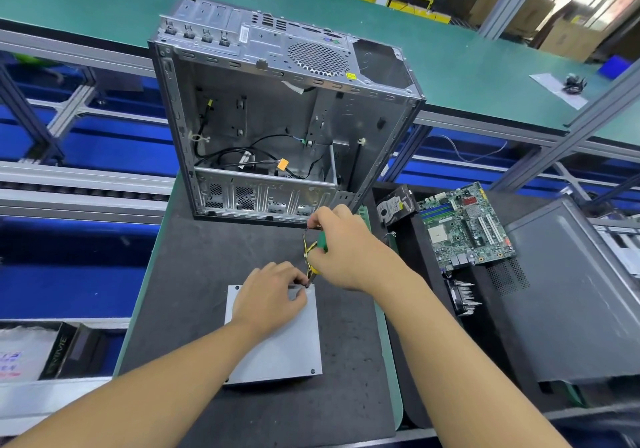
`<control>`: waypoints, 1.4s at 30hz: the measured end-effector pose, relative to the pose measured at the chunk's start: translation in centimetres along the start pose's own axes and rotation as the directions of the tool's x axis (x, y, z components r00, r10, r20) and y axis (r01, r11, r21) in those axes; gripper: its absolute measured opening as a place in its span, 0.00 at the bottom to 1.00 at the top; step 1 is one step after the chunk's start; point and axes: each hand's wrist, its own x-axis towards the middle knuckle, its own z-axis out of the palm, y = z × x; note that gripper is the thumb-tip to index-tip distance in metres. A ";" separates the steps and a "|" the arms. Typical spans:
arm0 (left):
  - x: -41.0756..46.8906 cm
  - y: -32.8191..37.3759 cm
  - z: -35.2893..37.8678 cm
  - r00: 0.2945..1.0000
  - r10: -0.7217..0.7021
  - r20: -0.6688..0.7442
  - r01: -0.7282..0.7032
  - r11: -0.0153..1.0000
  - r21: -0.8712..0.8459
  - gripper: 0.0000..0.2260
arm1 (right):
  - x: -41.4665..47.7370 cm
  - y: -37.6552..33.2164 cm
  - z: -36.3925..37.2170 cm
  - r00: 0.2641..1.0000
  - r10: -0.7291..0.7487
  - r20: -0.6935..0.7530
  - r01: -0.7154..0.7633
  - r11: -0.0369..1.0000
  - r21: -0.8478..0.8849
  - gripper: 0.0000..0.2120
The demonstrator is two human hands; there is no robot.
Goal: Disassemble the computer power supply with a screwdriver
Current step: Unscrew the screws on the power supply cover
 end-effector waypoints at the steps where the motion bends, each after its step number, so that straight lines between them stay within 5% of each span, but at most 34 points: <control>1: 0.0 0.1 0.0 1.000 0.001 0.001 -0.001 1.000 0.003 0.06 | 0.0 0.0 0.1 0.999 0.007 -0.039 -0.009 0.999 -0.051 0.16; 5: 0.0 -0.1 0.0 1.000 -0.001 0.008 0.001 1.000 -0.001 0.06 | 0.0 -0.2 0.4 0.986 0.029 -0.162 -0.059 0.980 -0.189 0.16; 9: 0.0 -0.1 0.1 1.000 -0.002 0.012 0.002 1.000 -0.005 0.09 | 0.3 0.0 0.4 0.991 -0.014 -0.133 0.008 0.999 -0.045 0.08; 14: 0.1 0.1 -0.3 1.000 -0.016 0.024 0.016 1.000 -0.011 0.04 | 0.3 -0.1 0.2 1.000 0.017 0.019 -0.019 0.994 0.108 0.19; 19: 0.0 0.3 -0.5 1.000 0.001 0.021 -0.001 1.000 -0.002 0.02 | -0.1 -0.2 0.6 0.978 0.051 -0.202 -0.095 0.971 -0.217 0.20; 22: 0.0 0.2 -0.3 1.000 -0.006 0.020 0.007 1.000 -0.009 0.05 | 0.1 -0.1 0.7 0.971 0.064 -0.232 -0.109 0.977 -0.184 0.18; 26: -0.1 0.1 -0.2 0.999 -0.014 0.029 0.013 1.000 0.010 0.06 | 0.2 0.1 0.6 0.989 0.032 -0.142 -0.033 0.999 -0.005 0.08; 30: 0.0 0.2 -0.3 1.000 -0.020 0.019 0.020 1.000 0.002 0.05 | 0.4 -0.1 0.0 0.999 0.037 0.019 -0.038 0.996 0.076 0.15; 37: 0.0 0.3 -0.3 1.000 -0.015 0.022 0.015 1.000 -0.003 0.03 | -0.1 -0.1 -0.2 0.977 0.124 -0.174 -0.164 0.957 -0.239 0.23; 42: 0.0 0.3 -0.3 1.000 -0.015 0.017 0.015 1.000 -0.022 0.04 | 0.0 -0.2 -0.5 0.995 0.076 -0.070 -0.078 0.996 -0.036 0.09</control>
